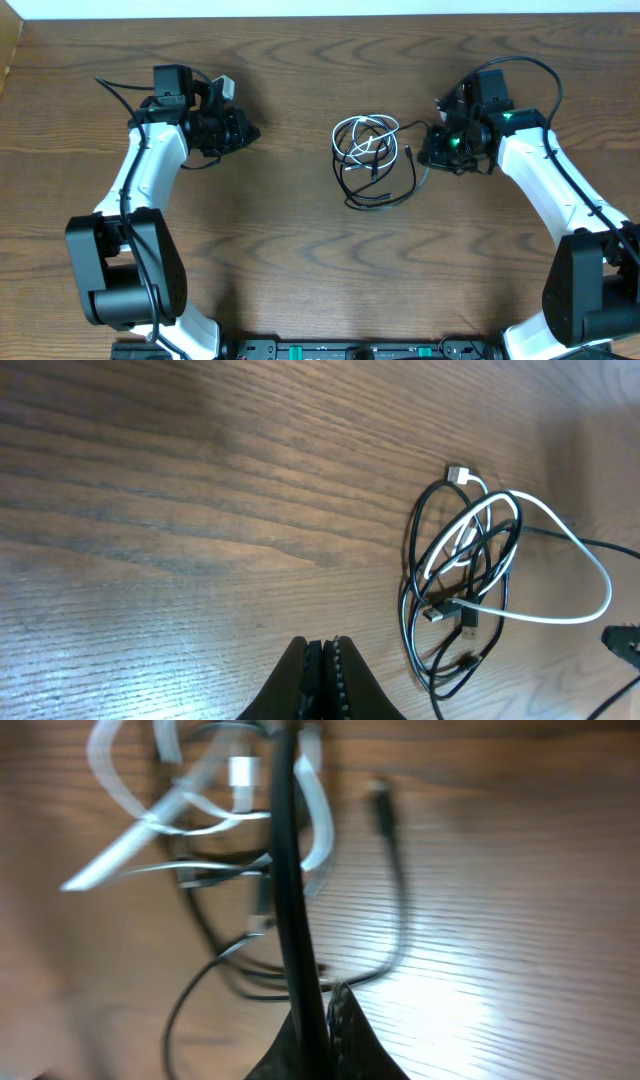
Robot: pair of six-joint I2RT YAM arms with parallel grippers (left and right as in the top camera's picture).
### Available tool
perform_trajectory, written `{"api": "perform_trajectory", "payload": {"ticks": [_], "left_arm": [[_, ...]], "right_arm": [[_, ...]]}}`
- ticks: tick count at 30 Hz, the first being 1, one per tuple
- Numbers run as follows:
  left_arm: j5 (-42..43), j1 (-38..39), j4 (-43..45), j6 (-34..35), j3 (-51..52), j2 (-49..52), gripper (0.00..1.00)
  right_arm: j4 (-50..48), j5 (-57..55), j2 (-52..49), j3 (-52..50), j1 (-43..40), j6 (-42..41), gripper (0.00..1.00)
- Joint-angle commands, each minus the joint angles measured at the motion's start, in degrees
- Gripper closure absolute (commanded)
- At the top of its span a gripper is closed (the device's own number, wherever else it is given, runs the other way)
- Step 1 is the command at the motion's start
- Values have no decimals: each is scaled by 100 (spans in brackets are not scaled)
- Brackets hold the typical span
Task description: Untangle cables
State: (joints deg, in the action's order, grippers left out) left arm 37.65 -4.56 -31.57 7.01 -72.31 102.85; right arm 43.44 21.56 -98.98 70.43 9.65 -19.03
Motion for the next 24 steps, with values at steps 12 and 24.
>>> {"api": "perform_trajectory", "payload": {"ticks": [12, 24], "left_arm": [[-87, 1757, 396, -1196, -66, 39, 49], [-393, 2428, 1803, -1722, -81, 553, 35]], "right_arm": [[72, -857, 28, 22, 162, 48, 99], [59, -855, 28, 22, 160, 87, 99]]}}
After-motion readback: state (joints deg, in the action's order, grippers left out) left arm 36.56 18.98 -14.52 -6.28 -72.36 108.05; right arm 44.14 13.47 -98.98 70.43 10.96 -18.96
